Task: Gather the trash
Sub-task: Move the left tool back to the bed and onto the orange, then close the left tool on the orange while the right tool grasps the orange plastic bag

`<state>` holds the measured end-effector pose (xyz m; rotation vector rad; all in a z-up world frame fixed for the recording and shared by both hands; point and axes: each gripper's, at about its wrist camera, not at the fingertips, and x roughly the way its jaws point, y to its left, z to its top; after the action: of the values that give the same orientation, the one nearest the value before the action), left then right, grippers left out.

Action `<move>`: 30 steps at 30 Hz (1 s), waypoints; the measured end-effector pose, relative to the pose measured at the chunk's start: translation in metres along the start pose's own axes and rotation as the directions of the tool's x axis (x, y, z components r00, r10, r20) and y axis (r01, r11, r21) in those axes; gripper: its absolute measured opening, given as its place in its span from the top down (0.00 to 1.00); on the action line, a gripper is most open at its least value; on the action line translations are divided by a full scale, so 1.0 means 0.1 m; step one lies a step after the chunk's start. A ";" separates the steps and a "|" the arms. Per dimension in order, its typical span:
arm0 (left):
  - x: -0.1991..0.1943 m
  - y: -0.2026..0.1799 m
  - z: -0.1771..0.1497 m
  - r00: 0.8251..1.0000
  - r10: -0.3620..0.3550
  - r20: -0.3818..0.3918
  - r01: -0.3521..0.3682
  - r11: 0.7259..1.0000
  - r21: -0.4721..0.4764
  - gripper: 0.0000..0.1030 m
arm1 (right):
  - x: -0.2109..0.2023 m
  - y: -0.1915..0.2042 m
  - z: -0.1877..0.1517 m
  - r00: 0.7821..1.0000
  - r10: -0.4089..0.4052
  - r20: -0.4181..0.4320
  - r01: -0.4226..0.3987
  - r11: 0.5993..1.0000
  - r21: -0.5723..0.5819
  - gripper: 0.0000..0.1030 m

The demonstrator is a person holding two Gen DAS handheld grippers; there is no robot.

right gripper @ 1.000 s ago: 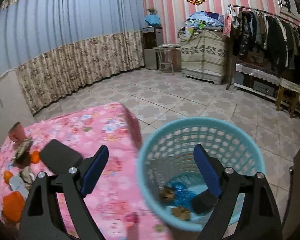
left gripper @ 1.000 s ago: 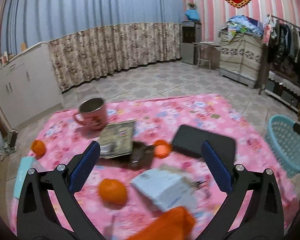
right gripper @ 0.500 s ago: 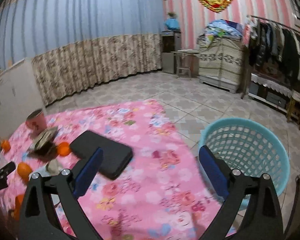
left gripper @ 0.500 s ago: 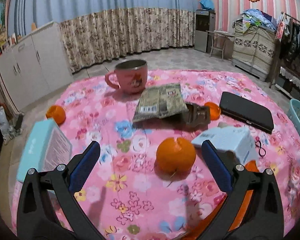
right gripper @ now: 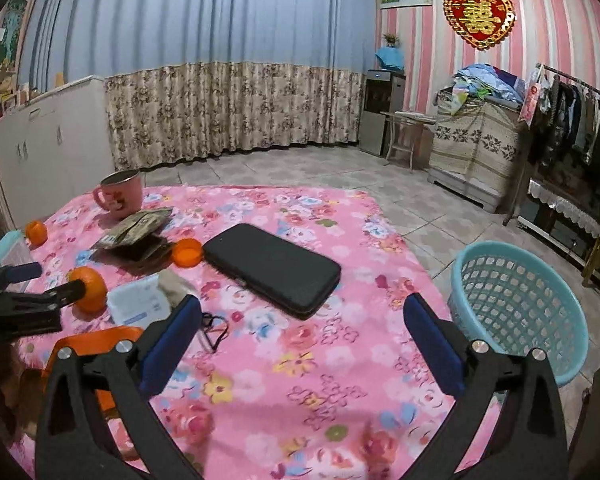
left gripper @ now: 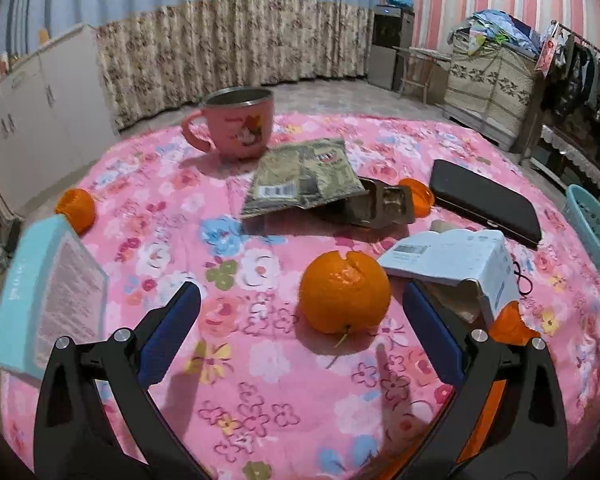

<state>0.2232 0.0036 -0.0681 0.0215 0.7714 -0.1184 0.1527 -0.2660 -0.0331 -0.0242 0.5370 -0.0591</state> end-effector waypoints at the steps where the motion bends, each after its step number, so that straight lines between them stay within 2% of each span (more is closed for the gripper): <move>1: 0.02 0.00 0.01 1.000 -0.010 -0.005 0.010 1.000 0.000 0.05 | 0.00 0.01 0.00 1.000 0.001 0.000 -0.001 1.000 -0.009 0.04; 3: 0.07 -0.02 0.02 0.999 -0.027 -0.022 0.027 1.000 0.011 0.10 | 0.01 0.04 -0.02 1.000 0.003 -0.012 -0.004 1.000 -0.021 0.04; 5: 0.12 -0.07 0.04 0.998 -0.051 -0.043 0.053 0.998 0.029 0.27 | 0.04 0.07 -0.04 0.999 0.002 -0.049 -0.004 1.000 -0.024 0.04; 8: 0.17 -0.10 0.03 0.993 -0.098 -0.073 0.101 0.994 0.042 0.43 | 0.04 0.12 -0.09 0.997 0.020 -0.077 -0.021 1.000 -0.013 0.04; 10: 0.14 -0.11 0.02 0.992 -0.111 -0.059 0.113 0.993 0.044 0.50 | 0.05 0.16 -0.14 0.995 0.028 -0.096 -0.028 1.000 -0.003 0.04; 15: 0.04 -0.03 -0.03 0.994 -0.097 -0.043 0.097 0.995 0.014 0.52 | 0.10 0.33 -0.23 0.989 0.059 -0.137 -0.059 0.998 0.008 0.04; 19: -0.22 0.12 -0.13 0.998 -0.066 -0.003 0.066 0.998 -0.022 0.52 | 0.15 0.48 -0.31 0.982 0.083 -0.172 -0.081 0.997 0.019 0.04; 27: -0.79 0.30 -0.33 0.995 0.060 0.076 -0.055 0.997 -0.060 0.52 | 0.15 0.70 -0.32 0.978 0.105 -0.178 -0.101 0.994 0.033 0.04; 30: -1.00 0.40 -0.45 0.990 0.094 0.103 -0.083 0.990 -0.111 0.52 | 0.21 0.76 -0.35 0.969 0.140 -0.204 -0.131 0.990 0.055 0.05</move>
<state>0.1259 0.0562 -0.0318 -0.0511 0.6661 0.0062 0.1570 -0.1919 -0.0770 0.0599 0.7446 0.0618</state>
